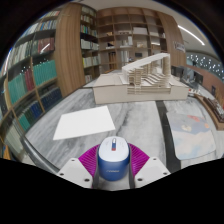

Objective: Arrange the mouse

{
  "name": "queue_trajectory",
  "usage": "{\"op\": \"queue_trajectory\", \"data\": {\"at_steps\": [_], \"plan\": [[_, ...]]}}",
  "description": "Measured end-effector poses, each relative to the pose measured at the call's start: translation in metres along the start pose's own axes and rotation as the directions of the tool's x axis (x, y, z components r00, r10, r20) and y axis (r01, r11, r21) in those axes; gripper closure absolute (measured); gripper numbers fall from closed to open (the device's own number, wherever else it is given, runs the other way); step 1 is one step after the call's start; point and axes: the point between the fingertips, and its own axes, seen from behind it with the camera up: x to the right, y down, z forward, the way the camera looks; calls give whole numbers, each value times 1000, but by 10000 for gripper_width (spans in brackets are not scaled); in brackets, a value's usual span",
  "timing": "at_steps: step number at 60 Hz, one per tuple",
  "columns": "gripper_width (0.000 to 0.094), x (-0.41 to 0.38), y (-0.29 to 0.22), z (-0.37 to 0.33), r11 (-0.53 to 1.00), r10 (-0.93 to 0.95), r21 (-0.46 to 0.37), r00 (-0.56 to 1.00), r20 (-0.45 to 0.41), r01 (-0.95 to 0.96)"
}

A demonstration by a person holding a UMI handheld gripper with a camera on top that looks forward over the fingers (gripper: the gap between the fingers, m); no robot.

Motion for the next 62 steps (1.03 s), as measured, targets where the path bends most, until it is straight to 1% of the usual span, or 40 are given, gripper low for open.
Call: {"op": "queue_trajectory", "data": {"at_steps": [2, 4, 6, 8, 10, 11, 12, 15, 19, 21, 24, 27, 29, 31, 32, 34, 35, 36, 37, 38, 39, 40, 41, 43, 46, 47, 48, 49, 56, 62], "plan": [[531, 1, -13, -5, 1000, 19, 20, 999, 29, -20], [545, 15, -35, -10, 998, 6, 64, 1000, 17, -7], [545, 33, -64, -9, 993, -16, 113, 1000, -19, 19], [545, 65, -83, -27, 986, -16, 165, 997, -76, 29], [546, 98, -101, -34, 980, 0, 197, 993, -121, 24], [546, 114, -110, -26, 978, 15, 206, 991, -136, 14], [547, 129, -110, -37, 978, 32, 208, 987, -155, 1], [547, 181, -114, -31, 979, 81, 200, 977, -198, -41], [550, 246, -89, -17, 987, 105, 149, 953, -283, -64], [550, 268, -76, -12, 991, 98, 114, 950, -297, -67], [549, 287, -56, -4, 993, 113, 69, 948, -297, -96], [549, 299, -43, 2, 993, 115, 49, 950, -291, -105], [547, 307, -39, 4, 994, 111, 42, 948, -300, -103], [538, 314, -32, 6, 993, 113, 18, 943, -312, -113], [520, 314, -26, 7, 992, 117, -2, 945, -304, -124], [479, 315, -34, 7, 989, 145, 32, 946, -290, -142], [452, 315, -31, 8, 988, 156, 23, 946, -285, -155], [448, 313, -30, 8, 987, 159, 15, 948, -275, -161], [425, 312, -31, 7, 987, 158, 15, 949, -272, -159], [349, 311, -31, 7, 988, 152, 11, 952, -267, -155], [341, 310, -30, 7, 989, 145, 1, 955, -260, -150], [311, 309, -28, 6, 989, 139, -10, 958, -251, -146], [316, 307, -27, 4, 989, 135, -20, 961, -241, -144], [203, 303, -25, -2, 989, 134, -36, 966, -222, -146], [35, 300, -30, -19, 988, 142, -25, 970, -197, -149], [96, 298, -31, -25, 989, 141, -18, 973, -186, -146], [50, 297, -32, -32, 990, 140, -10, 974, -176, -144], [102, 296, -33, -39, 990, 138, -7, 975, -172, -142], [90, 306, -26, -94, 989, 145, 26, 977, -156, -143], [89, 337, -7, -139, 985, 171, 48, 969, -180, -165]]}}
